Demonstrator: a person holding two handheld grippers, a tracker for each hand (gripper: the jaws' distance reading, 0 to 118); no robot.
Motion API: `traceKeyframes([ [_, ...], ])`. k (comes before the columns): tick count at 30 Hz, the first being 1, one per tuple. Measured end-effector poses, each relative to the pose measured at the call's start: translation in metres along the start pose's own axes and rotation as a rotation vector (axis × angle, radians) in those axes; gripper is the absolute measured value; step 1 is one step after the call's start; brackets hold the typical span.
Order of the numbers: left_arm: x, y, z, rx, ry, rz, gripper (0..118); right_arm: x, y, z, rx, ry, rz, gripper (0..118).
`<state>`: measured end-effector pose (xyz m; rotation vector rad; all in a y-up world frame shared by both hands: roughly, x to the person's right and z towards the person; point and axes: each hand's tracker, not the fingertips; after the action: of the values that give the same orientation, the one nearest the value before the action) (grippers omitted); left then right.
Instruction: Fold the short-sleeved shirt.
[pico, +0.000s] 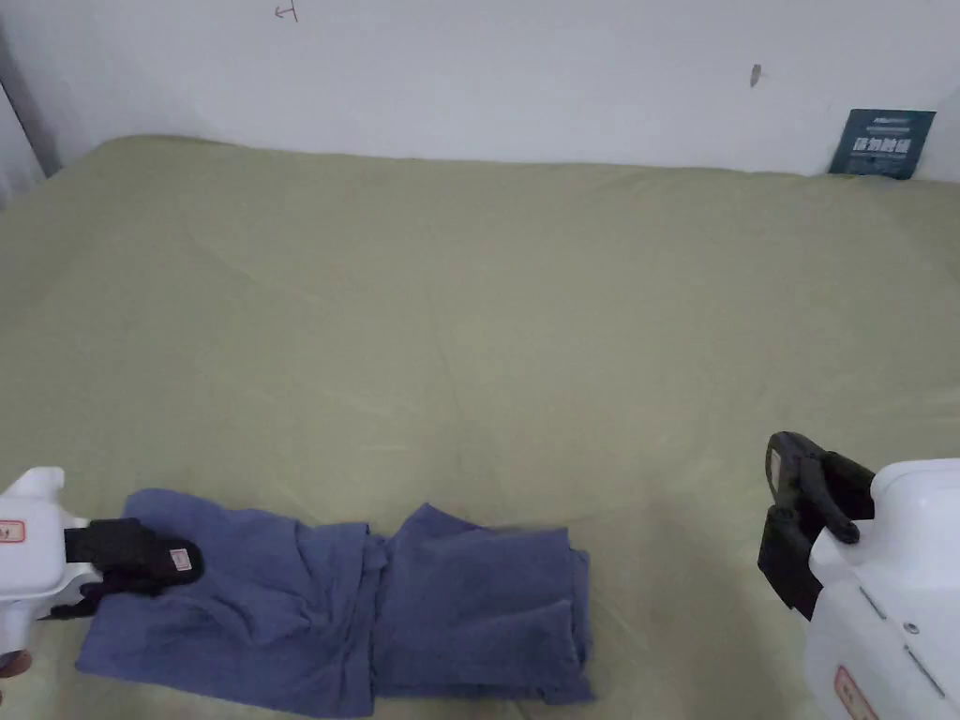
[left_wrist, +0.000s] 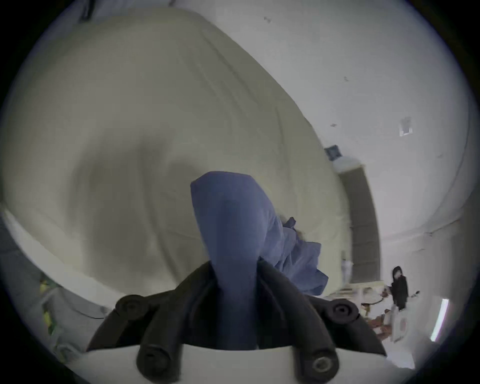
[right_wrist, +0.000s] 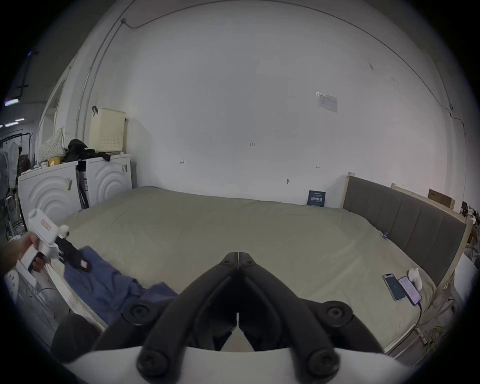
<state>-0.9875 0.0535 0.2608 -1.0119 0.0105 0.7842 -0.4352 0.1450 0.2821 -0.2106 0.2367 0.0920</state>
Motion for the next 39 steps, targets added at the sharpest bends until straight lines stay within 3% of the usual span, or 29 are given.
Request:
traceKeyframes([
  [3, 0.065, -0.031, 0.012, 0.021, 0.042, -0.121, 8, 0.000, 0.000, 0.001, 0.003, 0.008, -0.013, 0],
  [8, 0.141, -0.046, -0.003, 0.020, 0.103, -0.189, 8, 0.005, -0.002, 0.010, 0.006, 0.005, -0.023, 0],
  [15, 0.234, -0.091, -0.069, -0.051, 0.233, -0.385, 9, 0.019, -0.005, 0.013, 0.002, -0.018, -0.044, 0],
  [17, 0.249, -0.103, -0.098, -0.045, 0.245, -0.394, 15, 0.021, -0.006, 0.014, 0.002, -0.026, -0.048, 0],
  [18, 0.257, -0.108, -0.115, -0.030, 0.265, -0.437, 49, 0.023, -0.006, 0.015, -0.002, -0.031, -0.053, 0],
  [19, 0.264, -0.114, -0.130, -0.026, 0.262, -0.470, 91, 0.025, -0.006, 0.017, -0.007, -0.034, -0.058, 0],
  [20, 0.268, -0.118, -0.147, -0.052, 0.215, -0.497, 118, 0.027, -0.007, 0.018, -0.010, -0.036, -0.059, 0],
  [23, 0.279, -0.128, -0.172, -0.054, 0.063, -0.419, 113, 0.032, -0.010, 0.021, -0.027, -0.053, -0.055, 0],
  [26, 0.277, -0.120, -0.153, -0.071, 0.029, -0.348, 112, 0.035, -0.012, 0.022, -0.036, -0.064, -0.062, 0],
  [29, 0.249, -0.107, -0.119, -0.044, -0.028, -0.352, 86, 0.037, -0.015, 0.019, -0.041, -0.068, -0.073, 0],
  [30, 0.237, -0.104, -0.110, -0.007, -0.063, -0.340, 86, 0.036, -0.016, 0.017, -0.042, -0.064, -0.076, 0],
  [31, 0.227, -0.104, -0.105, -0.001, -0.077, -0.335, 57, 0.035, -0.017, 0.014, -0.049, -0.060, -0.074, 0],
  [32, 0.218, -0.102, -0.107, -0.026, -0.115, -0.348, 18, 0.033, -0.017, 0.011, -0.053, -0.057, -0.072, 0],
  [33, 0.208, -0.103, -0.113, -0.054, -0.145, -0.321, 0, 0.030, -0.019, 0.010, -0.056, -0.051, -0.072, 0],
  [39, 0.167, -0.140, -0.200, -0.341, -0.399, -0.152, 0, 0.019, -0.029, 0.006, -0.129, 0.038, -0.089, 0],
])
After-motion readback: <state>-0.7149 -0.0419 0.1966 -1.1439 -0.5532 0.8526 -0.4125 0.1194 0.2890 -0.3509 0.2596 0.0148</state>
